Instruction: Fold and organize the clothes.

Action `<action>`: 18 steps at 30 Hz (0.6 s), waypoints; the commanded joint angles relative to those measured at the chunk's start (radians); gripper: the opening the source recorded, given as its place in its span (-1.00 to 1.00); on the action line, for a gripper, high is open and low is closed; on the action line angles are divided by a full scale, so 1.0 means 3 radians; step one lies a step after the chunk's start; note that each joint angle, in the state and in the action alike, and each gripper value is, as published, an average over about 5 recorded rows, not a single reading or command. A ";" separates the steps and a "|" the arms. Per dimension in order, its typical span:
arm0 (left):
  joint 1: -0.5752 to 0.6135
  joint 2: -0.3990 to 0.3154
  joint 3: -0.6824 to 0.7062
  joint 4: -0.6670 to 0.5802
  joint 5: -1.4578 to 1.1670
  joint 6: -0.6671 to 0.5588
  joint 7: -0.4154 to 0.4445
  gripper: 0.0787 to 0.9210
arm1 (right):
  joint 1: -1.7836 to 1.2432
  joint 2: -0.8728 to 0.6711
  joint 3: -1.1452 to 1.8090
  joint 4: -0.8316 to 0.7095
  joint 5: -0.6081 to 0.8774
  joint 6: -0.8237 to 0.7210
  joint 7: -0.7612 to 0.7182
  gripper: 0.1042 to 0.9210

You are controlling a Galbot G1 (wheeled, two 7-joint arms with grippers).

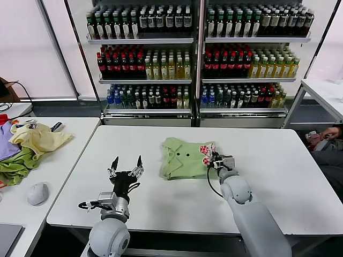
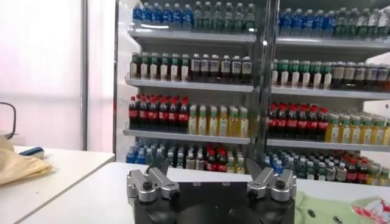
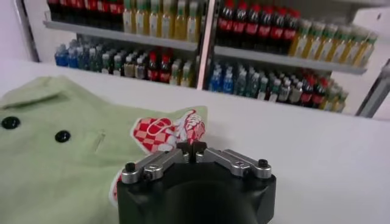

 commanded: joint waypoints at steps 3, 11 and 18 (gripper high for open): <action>0.0045 0.0001 0.0010 -0.0029 0.0050 -0.0002 0.0026 0.77 | -0.0241 -0.0171 0.0237 0.0266 -0.0412 0.0841 -0.0043 -0.73; 0.0097 -0.0003 0.0010 -0.0093 0.0065 0.0003 0.0071 0.77 | -0.0752 -0.0203 0.0522 0.0798 -0.0360 0.0982 -0.0007 -0.20; 0.0161 -0.0005 -0.0018 -0.0203 0.0065 0.0006 0.0109 0.77 | -0.1376 -0.0210 0.0822 0.1465 -0.0279 0.1097 0.0000 0.33</action>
